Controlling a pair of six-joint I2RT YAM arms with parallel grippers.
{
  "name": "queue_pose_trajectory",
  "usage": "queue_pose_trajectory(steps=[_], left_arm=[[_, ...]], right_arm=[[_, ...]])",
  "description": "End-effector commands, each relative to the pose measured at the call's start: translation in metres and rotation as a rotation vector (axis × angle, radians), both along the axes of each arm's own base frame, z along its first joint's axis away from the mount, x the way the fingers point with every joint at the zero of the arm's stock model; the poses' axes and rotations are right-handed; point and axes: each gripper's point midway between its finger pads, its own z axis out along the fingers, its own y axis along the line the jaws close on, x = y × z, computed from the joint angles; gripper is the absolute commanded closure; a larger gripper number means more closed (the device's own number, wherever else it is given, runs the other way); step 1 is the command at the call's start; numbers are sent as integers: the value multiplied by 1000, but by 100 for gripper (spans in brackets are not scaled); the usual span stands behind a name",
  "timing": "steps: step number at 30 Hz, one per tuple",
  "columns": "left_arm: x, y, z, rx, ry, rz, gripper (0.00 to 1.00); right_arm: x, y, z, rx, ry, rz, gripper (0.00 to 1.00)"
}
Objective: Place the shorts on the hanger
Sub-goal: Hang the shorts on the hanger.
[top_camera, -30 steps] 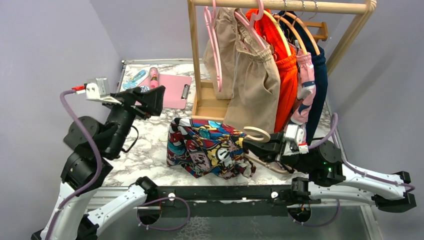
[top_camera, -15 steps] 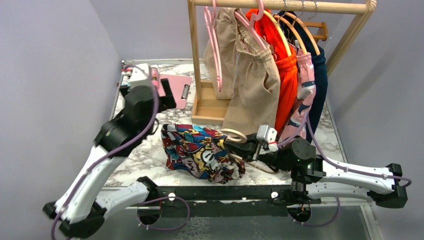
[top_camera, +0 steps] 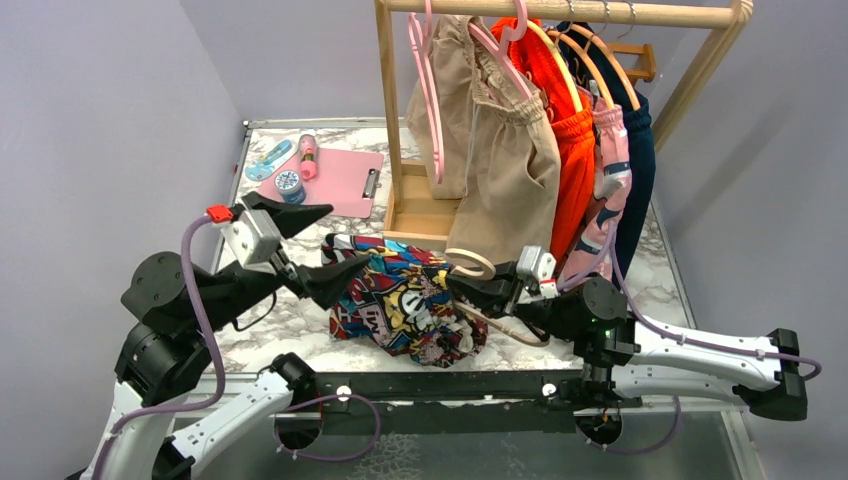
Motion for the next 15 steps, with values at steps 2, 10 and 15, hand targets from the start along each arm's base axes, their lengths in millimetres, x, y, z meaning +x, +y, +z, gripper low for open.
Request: queue_pose_trajectory(steps=[2,10,15], left_arm=[[-42,-26,3,129,-78,-293,1],[-35,-54,-9,241,-83,-425,1],[-24,-75,-48,300,3,-508,4]], right_arm=[[-3,-13,38,174,-34,6,99],[-14,-16,41,150,-63,54,99],[-17,-20,41,123,-72,61,99]])
